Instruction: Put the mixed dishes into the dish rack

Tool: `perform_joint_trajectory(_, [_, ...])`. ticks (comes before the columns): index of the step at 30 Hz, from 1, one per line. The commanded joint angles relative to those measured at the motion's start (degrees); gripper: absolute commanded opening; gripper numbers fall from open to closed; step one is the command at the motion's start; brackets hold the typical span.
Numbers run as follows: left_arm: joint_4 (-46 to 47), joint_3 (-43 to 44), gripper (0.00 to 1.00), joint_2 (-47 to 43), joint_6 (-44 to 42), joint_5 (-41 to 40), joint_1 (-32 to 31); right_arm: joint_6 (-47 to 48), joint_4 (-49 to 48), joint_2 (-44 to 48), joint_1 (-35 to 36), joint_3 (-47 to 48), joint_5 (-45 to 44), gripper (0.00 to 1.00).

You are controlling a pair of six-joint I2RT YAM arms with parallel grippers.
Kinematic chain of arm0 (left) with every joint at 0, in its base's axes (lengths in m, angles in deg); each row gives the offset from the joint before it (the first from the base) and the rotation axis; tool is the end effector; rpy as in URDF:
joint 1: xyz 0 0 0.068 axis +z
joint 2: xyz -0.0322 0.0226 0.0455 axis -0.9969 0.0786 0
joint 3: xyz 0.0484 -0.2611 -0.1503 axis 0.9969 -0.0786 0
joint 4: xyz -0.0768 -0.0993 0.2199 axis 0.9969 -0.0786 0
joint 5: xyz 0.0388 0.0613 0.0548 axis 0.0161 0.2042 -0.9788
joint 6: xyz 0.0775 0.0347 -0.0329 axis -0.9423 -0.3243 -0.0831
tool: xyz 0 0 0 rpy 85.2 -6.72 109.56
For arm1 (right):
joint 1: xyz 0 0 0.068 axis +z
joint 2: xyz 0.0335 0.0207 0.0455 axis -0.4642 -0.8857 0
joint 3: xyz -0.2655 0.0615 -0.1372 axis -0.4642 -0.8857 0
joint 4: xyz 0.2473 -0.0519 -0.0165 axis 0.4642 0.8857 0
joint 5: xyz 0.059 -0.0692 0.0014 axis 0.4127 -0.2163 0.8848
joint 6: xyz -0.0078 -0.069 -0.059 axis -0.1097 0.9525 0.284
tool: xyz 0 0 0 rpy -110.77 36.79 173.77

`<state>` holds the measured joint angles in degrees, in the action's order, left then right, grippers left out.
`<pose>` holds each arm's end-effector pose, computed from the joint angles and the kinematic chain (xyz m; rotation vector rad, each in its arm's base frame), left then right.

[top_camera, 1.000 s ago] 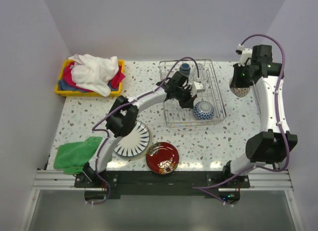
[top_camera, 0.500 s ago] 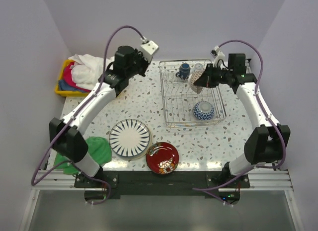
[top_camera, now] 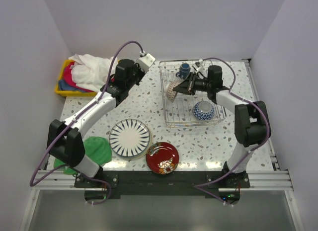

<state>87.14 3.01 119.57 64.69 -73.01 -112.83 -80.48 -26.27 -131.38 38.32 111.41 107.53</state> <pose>0.3663 -0.1782 0.3595 0.6946 1.7426 0.0407 0.4070 0.1447 0.2594 0.0376 2.1406 1.6121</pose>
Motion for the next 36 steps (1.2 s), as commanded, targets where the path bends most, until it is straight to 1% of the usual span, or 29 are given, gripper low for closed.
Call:
perform_joint_trajectory(1, [2.4,1.0,0.10,-0.1,-0.8,-1.2,0.3,-4.9,-6.2,-1.0,0.2,1.0,4.7,0.00])
perform_joint_trajectory(3, [2.5,1.5,0.10,0.1,-1.3,-1.3,0.3,-0.1,-1.9,-1.2,0.2,2.3,4.8,0.00])
perform_joint_trajectory(6, [2.8,1.2,0.10,0.2,-1.5,-1.3,0.3,7.7,12.2,-1.8,0.5,5.3,5.5,0.00])
perform_joint_trajectory(7, [2.9,1.0,0.10,0.3,-1.5,-1.3,0.3,9.4,15.3,-2.3,0.5,6.0,5.8,0.00])
perform_joint_trajectory(8, [3.1,0.7,0.10,0.4,-1.4,-1.1,0.3,13.5,18.7,-2.8,0.5,7.4,6.1,0.00])
perform_joint_trajectory(9, [3.3,0.7,0.10,0.4,-1.3,-1.0,0.3,15.4,24.2,-3.7,0.6,7.9,6.5,0.00])
perform_joint_trajectory(12, [3.4,0.6,0.10,0.5,-0.9,-0.2,0.3,21.2,32.7,-5.8,0.5,9.1,6.8,0.00])
perform_joint_trajectory(17, [3.6,0.5,0.10,0.9,-0.8,0.5,0.3,29.9,40.2,-8.3,0.6,11.5,8.0,0.00])
perform_joint_trajectory(18, [3.6,0.4,0.10,1.0,-0.9,0.6,0.3,31.9,45.4,-8.9,0.6,12.5,7.6,0.00])
perform_joint_trajectory(19, [3.6,0.5,0.10,1.1,-0.8,0.9,0.3,36.1,48.2,-10.2,0.6,14.9,7.3,0.00])
perform_joint_trajectory(20, [3.6,0.5,0.10,1.1,-0.7,1.0,0.3,38.3,51.2,-10.6,0.5,16.0,6.9,0.00])
perform_joint_trajectory(21, [3.6,0.5,0.10,1.1,-0.8,1.2,0.3,40.8,56.7,-10.9,0.4,17.2,6.4,0.00])
perform_joint_trajectory(22, [3.7,0.4,0.10,1.1,-0.8,1.3,0.3,44.4,58.6,-10.8,0.3,18.6,5.8,0.00])
perform_joint_trajectory(25, [4.0,0.0,0.11,1.1,-0.6,1.5,0.3,48.9,62.9,-9.0,0.0,19.4,2.8,0.00])
perform_joint_trajectory(26, [4.2,-0.1,0.12,1.1,-0.5,1.7,0.3,50.0,64.0,-8.1,-0.2,19.9,1.3,0.04])
perform_joint_trajectory(27, [4.3,-0.2,0.13,1.1,-0.4,1.9,0.3,51.3,67.2,-7.8,-0.5,20.7,-3.1,0.08])
perform_joint_trajectory(28, [4.3,-0.5,0.13,1.0,-0.2,2.2,0.3,54.6,68.9,-7.6,-0.5,22.3,-5.3,0.16])
perform_joint_trajectory(29, [4.4,-0.5,0.14,0.9,-0.1,2.3,0.3,55.8,70.3,-7.5,-0.7,23.0,-7.3,0.18])
perform_joint_trajectory(30, [4.5,-0.7,0.14,0.7,0.0,2.5,0.3,56.9,72.5,-7.2,-0.9,23.6,-11.5,0.19])
perform_joint_trajectory(33, [4.5,-1.0,0.16,1.0,-0.1,3.2,0.3,59.2,73.3,-5.1,-2.0,23.9,-19.2,0.25])
perform_joint_trajectory(34, [4.5,-1.0,0.16,1.0,0.0,3.6,0.3,60.0,73.1,-4.4,-2.4,23.3,-20.5,0.26])
perform_joint_trajectory(35, [4.6,-1.1,0.16,1.1,0.1,3.9,0.3,60.6,73.1,-3.9,-2.6,23.1,-21.8,0.30])
perform_joint_trajectory(36, [4.8,-1.1,0.17,1.2,0.1,4.1,0.3,61.2,73.9,-3.2,-2.7,23.1,-23.0,0.32])
